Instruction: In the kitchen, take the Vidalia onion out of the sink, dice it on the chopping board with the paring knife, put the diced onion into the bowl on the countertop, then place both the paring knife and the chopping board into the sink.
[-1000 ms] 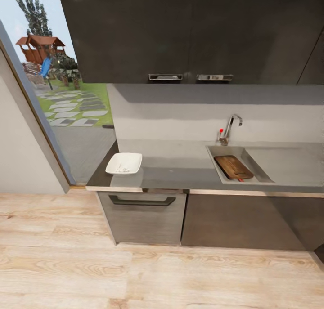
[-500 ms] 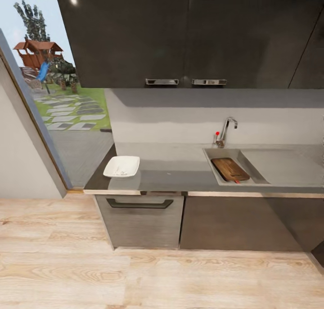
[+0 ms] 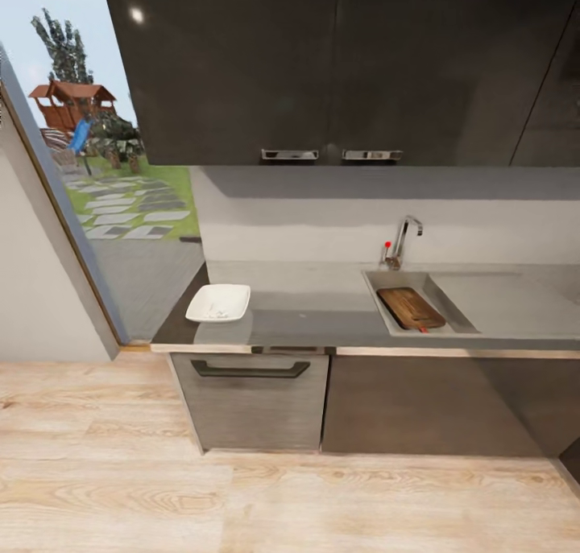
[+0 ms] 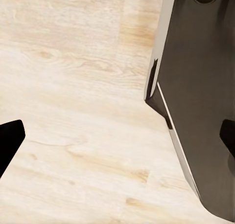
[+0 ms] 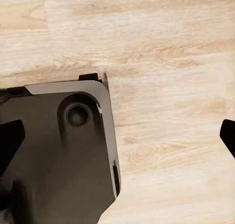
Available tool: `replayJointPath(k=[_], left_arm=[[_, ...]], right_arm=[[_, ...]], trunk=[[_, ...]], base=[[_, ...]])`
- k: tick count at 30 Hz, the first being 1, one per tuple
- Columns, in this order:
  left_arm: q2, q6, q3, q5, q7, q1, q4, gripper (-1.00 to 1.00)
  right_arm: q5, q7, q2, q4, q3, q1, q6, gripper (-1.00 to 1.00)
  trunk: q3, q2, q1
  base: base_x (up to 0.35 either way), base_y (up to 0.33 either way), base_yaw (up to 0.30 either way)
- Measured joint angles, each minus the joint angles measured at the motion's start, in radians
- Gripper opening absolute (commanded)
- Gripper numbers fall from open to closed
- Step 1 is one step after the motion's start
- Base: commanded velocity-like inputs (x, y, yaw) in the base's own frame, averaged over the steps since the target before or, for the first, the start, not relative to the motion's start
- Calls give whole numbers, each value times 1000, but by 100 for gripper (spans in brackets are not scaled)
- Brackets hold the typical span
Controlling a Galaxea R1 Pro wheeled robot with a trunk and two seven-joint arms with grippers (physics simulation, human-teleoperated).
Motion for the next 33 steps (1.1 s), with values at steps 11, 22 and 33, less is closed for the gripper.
replayJointPath(k=[11, 22, 33], left_arm=[[0, 0, 0, 0, 0, 0, 1, 100], [0, 0, 0, 0, 0, 0, 1, 100], [0, 0, 0, 0, 0, 0, 1, 100]], right_arm=[[0, 1, -3, -2, -2, 0, 3, 100], [0, 1, -3, -3, -3, 0, 3, 100], [1, 2, -2, -9, 0, 0, -2, 100]], trunk=[[18, 0, 0], [35, 0, 0], [53, 0, 0]], base=[[0, 0, 0], [0, 0, 0], [0, 0, 0]])
